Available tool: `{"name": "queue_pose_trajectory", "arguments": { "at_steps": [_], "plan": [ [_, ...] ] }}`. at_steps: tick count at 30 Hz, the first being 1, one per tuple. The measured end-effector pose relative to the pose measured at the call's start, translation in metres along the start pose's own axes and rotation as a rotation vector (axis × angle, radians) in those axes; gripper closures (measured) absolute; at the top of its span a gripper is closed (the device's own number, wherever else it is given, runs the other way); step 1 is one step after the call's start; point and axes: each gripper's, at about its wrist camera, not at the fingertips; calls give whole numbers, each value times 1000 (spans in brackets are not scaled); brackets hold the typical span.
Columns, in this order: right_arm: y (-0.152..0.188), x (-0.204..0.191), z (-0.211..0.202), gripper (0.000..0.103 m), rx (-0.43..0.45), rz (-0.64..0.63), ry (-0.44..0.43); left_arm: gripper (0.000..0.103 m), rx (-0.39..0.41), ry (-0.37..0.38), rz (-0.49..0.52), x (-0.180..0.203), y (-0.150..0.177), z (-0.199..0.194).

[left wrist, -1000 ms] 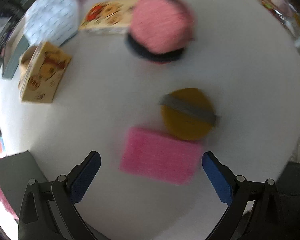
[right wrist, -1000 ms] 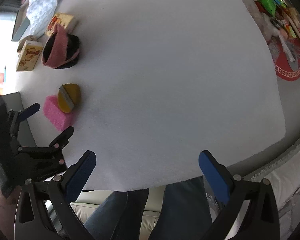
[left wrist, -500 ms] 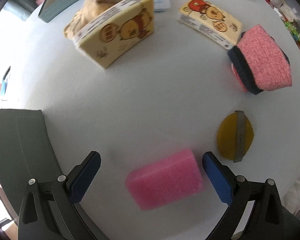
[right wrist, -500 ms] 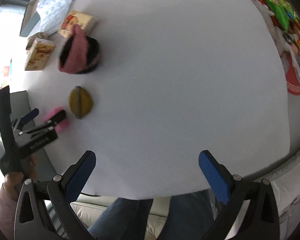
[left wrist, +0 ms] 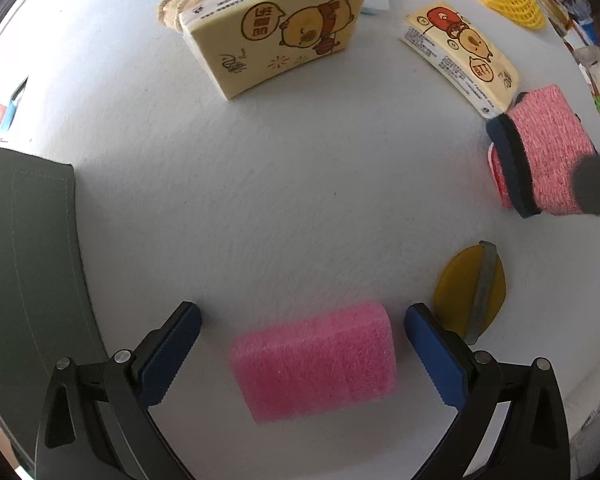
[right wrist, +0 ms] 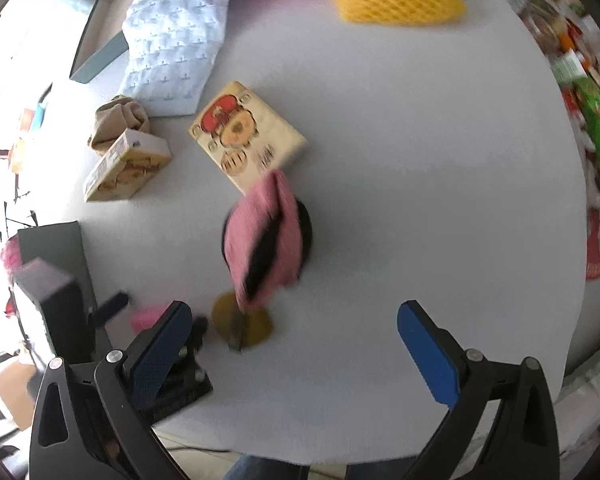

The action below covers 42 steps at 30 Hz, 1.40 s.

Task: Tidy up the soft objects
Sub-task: 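Grasp the pink sponge with the left gripper while the right gripper grasps the pink-and-black hat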

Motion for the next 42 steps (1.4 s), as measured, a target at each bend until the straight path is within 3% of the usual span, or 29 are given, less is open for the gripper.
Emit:
{"name": "queue_pose_trajectory", "arguments": {
  "at_steps": [11, 18, 20, 21, 29, 35, 38, 41, 42],
  "plan": [
    [-26, -21, 59, 0, -68, -41, 59, 0, -18, -1, -43, -19, 18, 9],
    [-31, -34, 74, 0, -98, -75, 149, 0, -20, -1, -50, -16, 16, 14],
    [-28, -46, 78, 0, -103, -116, 181, 0, -18, 0, -55, -55, 21, 3],
    [-26, -49, 78, 0, -86, -130, 192, 0, -18, 0, -55, -55, 21, 3],
    [-25, -60, 77, 0, -35, -131, 186, 0, -19, 1, -57, -64, 25, -4],
    [-25, -49, 70, 1, -62, -135, 159, 0, -57, -1, -84, -63, 23, -1],
    [-22, -44, 58, 17, -45, -132, 163, 8, -51, 4, -89, -67, 25, -4],
    [-21, -40, 46, 46, -25, -140, 139, 27, -38, 6, -92, -71, 28, -11],
    [-19, -39, 41, 62, -23, -132, 110, 31, -36, 9, -90, -72, 29, -13]
  ]
}}
Point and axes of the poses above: each gripper's, at about its wrist camera, not at the fingertips, and z roughly the way its jaws point, x to its right, y to its underside, and after that the axes turned 8 degrees about x, right-handed
